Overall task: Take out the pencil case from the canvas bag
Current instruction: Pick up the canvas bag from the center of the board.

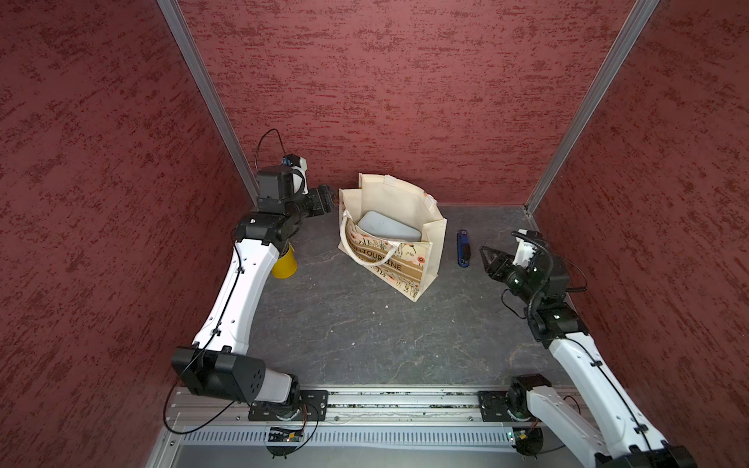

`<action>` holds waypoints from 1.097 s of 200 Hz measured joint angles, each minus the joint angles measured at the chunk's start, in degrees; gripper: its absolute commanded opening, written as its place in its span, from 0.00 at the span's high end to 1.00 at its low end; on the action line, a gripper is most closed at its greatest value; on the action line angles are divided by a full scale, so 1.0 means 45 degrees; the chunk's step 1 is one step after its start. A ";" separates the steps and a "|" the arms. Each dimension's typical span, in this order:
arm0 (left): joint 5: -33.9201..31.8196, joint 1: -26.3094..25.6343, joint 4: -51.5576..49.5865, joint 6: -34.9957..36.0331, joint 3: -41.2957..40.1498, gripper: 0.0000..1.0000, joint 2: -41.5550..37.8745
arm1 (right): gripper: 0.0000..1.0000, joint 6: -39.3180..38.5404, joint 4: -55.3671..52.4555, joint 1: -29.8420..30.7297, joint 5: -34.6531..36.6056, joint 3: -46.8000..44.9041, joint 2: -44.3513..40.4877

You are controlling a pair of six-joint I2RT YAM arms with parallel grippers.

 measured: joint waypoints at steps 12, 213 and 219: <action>0.0384 0.0000 -0.0457 -0.0010 0.0763 0.23 0.0680 | 0.57 0.0335 -0.0204 0.0287 0.0068 0.0005 -0.0277; 0.1520 -0.0350 -0.4012 0.0520 0.4163 0.94 0.4915 | 0.43 0.2283 -0.1088 0.3376 0.1355 0.5508 0.4857; 0.1501 -0.0340 -0.3842 0.0466 0.3628 0.95 0.4532 | 0.42 0.2025 -0.1292 0.3376 0.1423 0.5906 0.5047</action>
